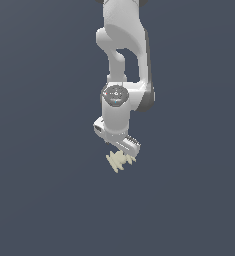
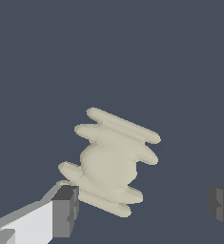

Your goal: Pick up the object and move it to a goal position.

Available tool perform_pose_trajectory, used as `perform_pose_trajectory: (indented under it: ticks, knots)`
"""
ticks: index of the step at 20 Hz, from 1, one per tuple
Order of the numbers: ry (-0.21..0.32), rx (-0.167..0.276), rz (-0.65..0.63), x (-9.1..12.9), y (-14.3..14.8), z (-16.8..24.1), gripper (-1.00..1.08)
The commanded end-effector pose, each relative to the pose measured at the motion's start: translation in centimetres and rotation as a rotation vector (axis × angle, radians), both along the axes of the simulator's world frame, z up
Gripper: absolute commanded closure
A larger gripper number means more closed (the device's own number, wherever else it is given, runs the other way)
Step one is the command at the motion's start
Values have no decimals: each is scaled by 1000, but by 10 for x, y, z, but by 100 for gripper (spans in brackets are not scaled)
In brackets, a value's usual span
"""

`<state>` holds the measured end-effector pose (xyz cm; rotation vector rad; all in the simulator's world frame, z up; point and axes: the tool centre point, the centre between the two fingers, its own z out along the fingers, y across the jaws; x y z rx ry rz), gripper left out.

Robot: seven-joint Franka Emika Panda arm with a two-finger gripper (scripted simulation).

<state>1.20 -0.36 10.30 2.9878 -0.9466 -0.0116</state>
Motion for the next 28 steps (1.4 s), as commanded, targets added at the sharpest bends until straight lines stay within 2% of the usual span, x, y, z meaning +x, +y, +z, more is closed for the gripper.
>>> perform_pose_trajectory:
  ticks: [1,8,14,20,28]
  knots:
    - [-2,1,-68,2,4,-6,-92]
    - [-6,3,-239,5,14,-23,-92]
    - [-9,3,-337,7,19,-32,-92]
    - [-10,3,-385,8,22,-37,-92]
    - [-10,3,-387,7,23,-43,-92]
